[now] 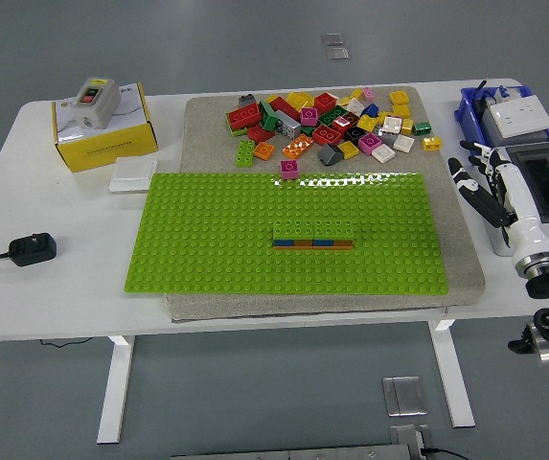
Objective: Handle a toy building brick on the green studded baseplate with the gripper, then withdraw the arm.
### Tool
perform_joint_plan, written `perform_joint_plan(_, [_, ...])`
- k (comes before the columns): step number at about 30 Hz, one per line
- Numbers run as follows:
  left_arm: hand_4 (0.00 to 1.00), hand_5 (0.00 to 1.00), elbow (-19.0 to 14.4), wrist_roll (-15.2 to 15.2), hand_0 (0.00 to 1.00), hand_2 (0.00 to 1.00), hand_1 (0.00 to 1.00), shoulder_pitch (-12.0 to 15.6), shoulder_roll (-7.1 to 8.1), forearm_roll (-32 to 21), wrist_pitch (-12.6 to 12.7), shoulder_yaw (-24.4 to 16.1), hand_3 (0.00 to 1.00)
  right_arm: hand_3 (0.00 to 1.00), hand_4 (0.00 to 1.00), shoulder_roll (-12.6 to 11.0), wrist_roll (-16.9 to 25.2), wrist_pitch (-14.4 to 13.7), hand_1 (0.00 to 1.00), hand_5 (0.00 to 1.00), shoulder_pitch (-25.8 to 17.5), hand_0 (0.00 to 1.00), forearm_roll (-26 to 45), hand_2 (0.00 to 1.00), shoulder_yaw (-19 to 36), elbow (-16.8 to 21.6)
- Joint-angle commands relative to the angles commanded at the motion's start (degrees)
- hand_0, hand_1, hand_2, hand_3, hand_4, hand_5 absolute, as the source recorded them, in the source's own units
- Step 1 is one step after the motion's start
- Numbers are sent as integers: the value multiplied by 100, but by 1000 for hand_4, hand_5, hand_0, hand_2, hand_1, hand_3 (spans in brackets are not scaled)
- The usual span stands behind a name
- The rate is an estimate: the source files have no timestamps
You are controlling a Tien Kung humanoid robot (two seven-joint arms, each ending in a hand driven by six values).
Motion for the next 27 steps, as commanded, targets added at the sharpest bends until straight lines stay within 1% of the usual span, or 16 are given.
perform_joint_plan(4, [169, 758, 0, -17, 652, 476, 641, -7, -10, 227, -10, -240, 570, 876, 655, -11, 75, -22, 912, 661, -18, 941, 37, 935, 160, 131])
perform_joint_plan(5, [172, 757, 0, -26, 652, 479, 642, -27, -8, 227, -10, -269, 570, 873, 656, -18, 100, -30, 901, 659, -34, 911, 49, 932, 223, 177])
perform_joint_plan(6, [172, 757, 0, -33, 652, 479, 642, -46, -6, 227, -9, -282, 570, 873, 656, -24, 118, -36, 901, 659, -47, 911, 56, 932, 274, 212])
perform_joint_plan(11, [172, 757, 0, -71, 652, 479, 642, -211, 42, 227, 4, -259, 570, 873, 656, -48, 218, -34, 901, 659, -77, 911, 146, 932, 613, 326])
perform_joint_plan(12, [173, 752, 0, -78, 652, 481, 641, -256, 59, 227, 9, -246, 570, 870, 660, -52, 233, -26, 892, 656, -67, 897, 151, 922, 701, 334])
perform_joint_plan(17, [173, 752, 0, -103, 652, 481, 641, -401, 113, 227, 16, -210, 570, 870, 660, -69, 220, -43, 892, 656, -20, 897, -42, 922, 997, 415])
perform_joint_plan(18, [177, 748, 0, -107, 654, 487, 641, -422, 121, 227, 15, -219, 571, 866, 661, -72, 218, -51, 877, 654, -8, 881, -91, 915, 1050, 436])
perform_joint_plan(21, [177, 748, 0, -112, 654, 487, 641, -453, 132, 227, 8, -272, 571, 866, 661, -80, 257, -45, 877, 654, 17, 881, -126, 915, 1175, 475])
perform_joint_plan(23, [177, 748, 0, -111, 654, 487, 641, -465, 129, 227, 2, -332, 571, 866, 661, -86, 364, -5, 877, 654, 36, 881, -38, 915, 1287, 459])
perform_joint_plan(24, [182, 744, 0, -110, 656, 497, 642, -468, 125, 227, -1, -356, 571, 857, 661, -88, 431, 15, 853, 653, 43, 839, 25, 904, 1347, 438])
perform_joint_plan(25, [182, 744, 0, -110, 656, 497, 642, -469, 121, 227, -3, -370, 571, 857, 661, -89, 477, 21, 853, 653, 48, 839, 73, 904, 1385, 423])
perform_joint_plan(27, [182, 744, 0, -106, 656, 497, 642, -472, 105, 227, -11, -405, 571, 857, 661, -84, 713, -2, 853, 653, 60, 839, 329, 904, 1516, 331])
